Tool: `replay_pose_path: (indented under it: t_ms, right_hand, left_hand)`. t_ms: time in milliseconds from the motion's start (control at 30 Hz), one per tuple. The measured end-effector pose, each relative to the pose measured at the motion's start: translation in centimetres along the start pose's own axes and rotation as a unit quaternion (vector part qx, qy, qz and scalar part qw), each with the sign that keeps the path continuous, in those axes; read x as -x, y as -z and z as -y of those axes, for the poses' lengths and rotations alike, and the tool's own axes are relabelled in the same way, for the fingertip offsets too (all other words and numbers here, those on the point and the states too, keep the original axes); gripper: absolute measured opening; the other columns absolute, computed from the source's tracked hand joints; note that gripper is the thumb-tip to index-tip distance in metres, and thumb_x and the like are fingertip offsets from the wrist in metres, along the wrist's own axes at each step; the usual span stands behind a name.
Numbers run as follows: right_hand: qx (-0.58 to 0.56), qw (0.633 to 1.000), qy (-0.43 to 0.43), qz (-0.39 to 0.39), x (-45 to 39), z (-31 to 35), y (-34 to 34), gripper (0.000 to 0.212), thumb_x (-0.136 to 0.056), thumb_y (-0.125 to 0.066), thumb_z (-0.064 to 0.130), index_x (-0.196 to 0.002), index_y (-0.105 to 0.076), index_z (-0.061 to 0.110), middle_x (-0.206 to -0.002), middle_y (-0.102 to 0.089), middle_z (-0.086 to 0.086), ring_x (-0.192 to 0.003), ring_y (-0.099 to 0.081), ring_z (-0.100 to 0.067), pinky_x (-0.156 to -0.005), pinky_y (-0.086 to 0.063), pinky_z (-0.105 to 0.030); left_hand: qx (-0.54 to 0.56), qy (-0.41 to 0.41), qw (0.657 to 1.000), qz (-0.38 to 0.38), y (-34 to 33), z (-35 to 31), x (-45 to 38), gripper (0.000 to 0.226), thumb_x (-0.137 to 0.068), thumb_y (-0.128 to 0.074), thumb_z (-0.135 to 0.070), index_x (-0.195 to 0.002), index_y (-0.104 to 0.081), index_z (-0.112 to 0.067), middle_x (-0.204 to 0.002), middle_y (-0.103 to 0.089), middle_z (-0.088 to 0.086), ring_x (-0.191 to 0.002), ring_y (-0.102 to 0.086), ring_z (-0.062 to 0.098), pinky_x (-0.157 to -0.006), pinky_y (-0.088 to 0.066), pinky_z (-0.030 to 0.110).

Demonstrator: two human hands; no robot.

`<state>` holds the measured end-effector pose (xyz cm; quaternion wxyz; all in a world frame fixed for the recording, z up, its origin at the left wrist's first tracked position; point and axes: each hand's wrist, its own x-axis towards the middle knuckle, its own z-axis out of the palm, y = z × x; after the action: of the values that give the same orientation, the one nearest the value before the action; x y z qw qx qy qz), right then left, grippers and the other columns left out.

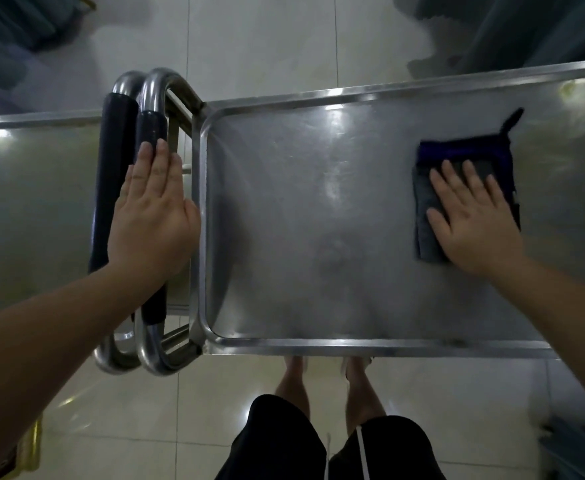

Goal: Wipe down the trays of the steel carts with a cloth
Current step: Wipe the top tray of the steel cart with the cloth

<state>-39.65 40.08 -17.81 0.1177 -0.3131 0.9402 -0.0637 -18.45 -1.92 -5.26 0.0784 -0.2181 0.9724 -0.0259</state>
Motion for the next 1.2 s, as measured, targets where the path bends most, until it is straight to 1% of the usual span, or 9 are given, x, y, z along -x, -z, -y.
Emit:
replay_pose_path:
  t_ms: [167,333,567,700,800,933,1000,1100,1200]
  right_hand:
    - [0.030,0.999,-0.008,0.036,13.0,1.0,-3.4,0.069,-0.107,-0.020,0.054,-0.167,-0.016,0.020,-0.174,-0.014,-0.004,-0.160,-0.009,-0.029,-0.127,-0.015,-0.058]
    - [0.030,0.993,-0.105,0.035,14.3,6.9,-5.3,0.071,-0.105,-0.020,0.054,-0.167,-0.013,0.019,-0.175,-0.007,-0.005,-0.161,-0.004,-0.031,-0.127,-0.011,-0.058]
    - [-0.036,0.999,0.000,0.022,9.9,27.8,-8.6,0.075,-0.103,-0.036,0.050,-0.167,-0.015,0.017,-0.175,-0.006,-0.006,-0.161,-0.001,-0.032,-0.127,-0.007,-0.058]
    - [-0.073,0.993,0.079,0.056,7.7,38.0,-9.6,0.071,-0.108,-0.027,0.050,-0.167,-0.007,0.017,-0.175,0.000,-0.004,-0.160,0.008,-0.030,-0.128,-0.001,-0.057]
    - [-0.090,0.987,0.120,0.065,6.3,40.8,-9.8,0.067,-0.110,-0.019,0.048,-0.167,0.000,0.019,-0.175,0.005,-0.001,-0.160,0.014,-0.028,-0.127,-0.004,-0.056]
    - [-0.068,0.974,0.213,0.047,5.2,37.7,-9.2,0.066,-0.109,-0.026,0.050,-0.167,-0.011,0.023,-0.175,-0.005,0.002,-0.161,0.006,-0.023,-0.129,-0.005,-0.051]
    - [-0.049,0.976,0.209,0.027,4.5,33.8,-8.6,0.067,-0.106,-0.037,0.050,-0.166,-0.023,0.023,-0.173,-0.017,0.002,-0.161,-0.006,-0.022,-0.129,-0.008,-0.049]
    - [-0.019,0.993,0.119,0.005,4.4,24.6,-6.8,0.070,-0.100,-0.046,0.051,-0.164,-0.030,0.026,-0.171,-0.023,0.002,-0.159,-0.018,-0.022,-0.129,-0.013,-0.050]
    - [0.006,1.000,-0.009,0.001,4.9,13.6,-4.3,0.070,-0.100,-0.038,0.050,-0.164,-0.030,0.023,-0.171,-0.025,-0.003,-0.158,-0.021,-0.029,-0.128,-0.012,-0.051]
  left_hand:
    - [-0.002,-0.008,1.000,-0.006,0.1,0.1,0.0,0.063,-0.113,-0.028,-0.031,-0.168,-0.012,-0.007,-0.177,0.003,0.010,-0.162,0.014,0.019,-0.131,0.005,0.040]
    - [0.004,-0.009,1.000,-0.017,-0.5,0.3,-0.2,0.063,-0.112,-0.028,-0.031,-0.168,-0.011,-0.007,-0.177,0.004,0.009,-0.162,0.013,0.018,-0.130,0.008,0.038]
    - [0.033,-0.012,0.999,-0.017,-0.7,0.7,-0.3,0.064,-0.111,-0.023,-0.035,-0.169,-0.008,-0.009,-0.177,0.005,0.007,-0.162,0.013,0.018,-0.132,0.003,0.041]
    - [0.037,-0.016,0.999,-0.027,-0.9,0.8,-0.3,0.064,-0.111,-0.021,-0.033,-0.168,-0.007,-0.007,-0.177,0.004,0.009,-0.163,0.011,0.019,-0.132,0.005,0.040]
    - [0.037,-0.027,0.998,-0.032,-1.0,1.1,-0.5,0.066,-0.111,-0.022,-0.033,-0.168,-0.004,-0.005,-0.177,0.004,0.011,-0.163,0.010,0.021,-0.131,0.008,0.038]
    - [0.028,-0.042,0.999,-0.019,-0.9,1.3,-0.5,0.069,-0.111,-0.022,-0.036,-0.167,-0.002,-0.004,-0.177,0.006,0.014,-0.163,0.013,0.024,-0.132,0.005,0.042]
    - [0.033,-0.047,0.998,-0.020,-0.9,1.1,-0.4,0.069,-0.110,-0.022,-0.037,-0.167,-0.004,-0.003,-0.177,0.005,0.014,-0.163,0.012,0.024,-0.132,0.005,0.043]
    - [0.057,-0.046,0.997,-0.022,-0.8,1.1,-0.4,0.068,-0.110,-0.021,-0.038,-0.168,-0.006,-0.006,-0.177,0.003,0.011,-0.163,0.011,0.021,-0.131,0.007,0.040]
    - [0.062,-0.043,0.997,-0.021,-0.8,1.3,-0.3,0.067,-0.110,-0.020,-0.039,-0.168,-0.007,-0.008,-0.177,0.003,0.009,-0.163,0.012,0.018,-0.131,0.007,0.039]
